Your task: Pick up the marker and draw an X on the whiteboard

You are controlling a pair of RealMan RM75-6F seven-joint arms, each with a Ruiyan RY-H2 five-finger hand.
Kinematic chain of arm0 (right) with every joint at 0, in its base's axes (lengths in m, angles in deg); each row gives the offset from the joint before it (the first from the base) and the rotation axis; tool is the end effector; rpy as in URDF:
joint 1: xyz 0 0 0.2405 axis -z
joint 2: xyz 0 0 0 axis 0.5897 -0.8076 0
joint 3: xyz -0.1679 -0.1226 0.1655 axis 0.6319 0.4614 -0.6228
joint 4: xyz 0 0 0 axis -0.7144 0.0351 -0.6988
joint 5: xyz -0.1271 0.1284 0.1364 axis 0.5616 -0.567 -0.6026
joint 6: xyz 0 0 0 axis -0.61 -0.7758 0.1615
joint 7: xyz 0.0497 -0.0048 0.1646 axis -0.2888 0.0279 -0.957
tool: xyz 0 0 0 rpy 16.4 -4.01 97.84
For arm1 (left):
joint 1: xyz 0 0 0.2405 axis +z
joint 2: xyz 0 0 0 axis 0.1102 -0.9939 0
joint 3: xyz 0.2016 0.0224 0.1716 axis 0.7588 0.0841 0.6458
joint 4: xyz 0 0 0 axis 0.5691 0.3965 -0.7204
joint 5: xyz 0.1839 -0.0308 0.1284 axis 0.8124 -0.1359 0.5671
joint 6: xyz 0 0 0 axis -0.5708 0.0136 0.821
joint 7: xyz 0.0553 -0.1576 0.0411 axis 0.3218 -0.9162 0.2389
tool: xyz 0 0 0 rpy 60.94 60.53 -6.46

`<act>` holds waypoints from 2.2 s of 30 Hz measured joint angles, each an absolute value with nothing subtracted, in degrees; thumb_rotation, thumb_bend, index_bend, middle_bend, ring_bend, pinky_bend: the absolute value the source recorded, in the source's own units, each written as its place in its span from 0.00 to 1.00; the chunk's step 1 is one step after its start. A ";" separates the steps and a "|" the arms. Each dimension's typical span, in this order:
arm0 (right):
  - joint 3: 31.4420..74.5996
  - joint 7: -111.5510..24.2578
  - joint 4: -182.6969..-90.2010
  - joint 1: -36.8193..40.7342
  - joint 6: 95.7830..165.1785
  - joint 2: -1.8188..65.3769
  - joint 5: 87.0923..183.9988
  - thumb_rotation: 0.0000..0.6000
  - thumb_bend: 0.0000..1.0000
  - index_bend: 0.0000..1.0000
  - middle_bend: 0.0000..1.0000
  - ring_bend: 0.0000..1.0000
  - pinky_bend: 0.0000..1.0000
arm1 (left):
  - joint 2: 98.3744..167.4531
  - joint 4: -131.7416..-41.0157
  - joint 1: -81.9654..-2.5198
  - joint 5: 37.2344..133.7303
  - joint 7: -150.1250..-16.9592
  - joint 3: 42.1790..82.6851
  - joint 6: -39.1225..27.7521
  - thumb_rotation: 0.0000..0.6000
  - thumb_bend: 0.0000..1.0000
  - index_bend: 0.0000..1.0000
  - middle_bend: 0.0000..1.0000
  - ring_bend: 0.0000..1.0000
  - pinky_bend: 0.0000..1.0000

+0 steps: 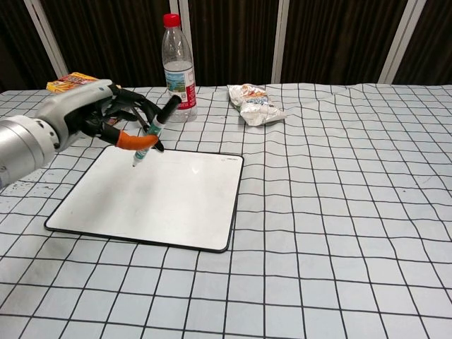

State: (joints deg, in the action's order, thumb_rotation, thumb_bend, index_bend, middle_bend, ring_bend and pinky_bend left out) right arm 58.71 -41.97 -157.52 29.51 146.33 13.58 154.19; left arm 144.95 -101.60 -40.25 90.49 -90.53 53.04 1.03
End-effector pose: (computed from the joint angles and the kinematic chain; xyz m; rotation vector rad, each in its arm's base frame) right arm -0.3206 -0.2259 0.1318 1.3555 -1.0207 0.9081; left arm -0.1346 0.3582 -0.0501 -1.4670 -1.5613 -1.3671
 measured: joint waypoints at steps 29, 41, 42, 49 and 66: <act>58.70 -42.30 -157.59 29.45 146.14 13.44 154.08 1.00 0.31 0.00 0.00 0.00 0.00 | 150.65 -91.84 -43.63 97.48 -98.83 57.40 4.62 1.00 0.53 0.68 0.21 0.06 0.11; 58.65 -42.33 -157.55 29.35 145.91 13.48 153.87 1.00 0.31 0.00 0.00 0.00 0.00 | 152.16 -88.64 -44.55 99.37 -102.52 57.72 4.90 1.00 0.53 0.69 0.22 0.06 0.11; 58.66 -42.35 -157.56 29.35 145.89 13.48 153.86 1.00 0.31 0.00 0.00 0.00 0.00 | 152.17 -88.33 -44.61 99.63 -102.75 57.84 4.89 1.00 0.53 0.69 0.22 0.06 0.11; 58.68 -42.51 -157.79 29.39 145.72 13.44 153.57 1.00 0.31 0.00 0.00 0.00 0.00 | 151.89 -85.71 -44.73 100.52 -103.94 58.38 4.89 1.00 0.53 0.69 0.22 0.06 0.11; 58.60 -42.60 -158.51 29.31 145.12 13.32 152.80 1.00 0.31 0.00 0.00 0.00 0.00 | 149.62 -73.96 -45.18 101.70 -108.38 56.88 3.10 1.00 0.53 0.69 0.22 0.06 0.11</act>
State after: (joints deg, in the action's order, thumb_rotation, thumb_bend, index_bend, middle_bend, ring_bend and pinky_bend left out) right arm 58.60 -42.60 -158.51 29.31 145.12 13.32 152.80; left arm 149.62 -73.96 -45.18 101.70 -108.38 56.88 3.10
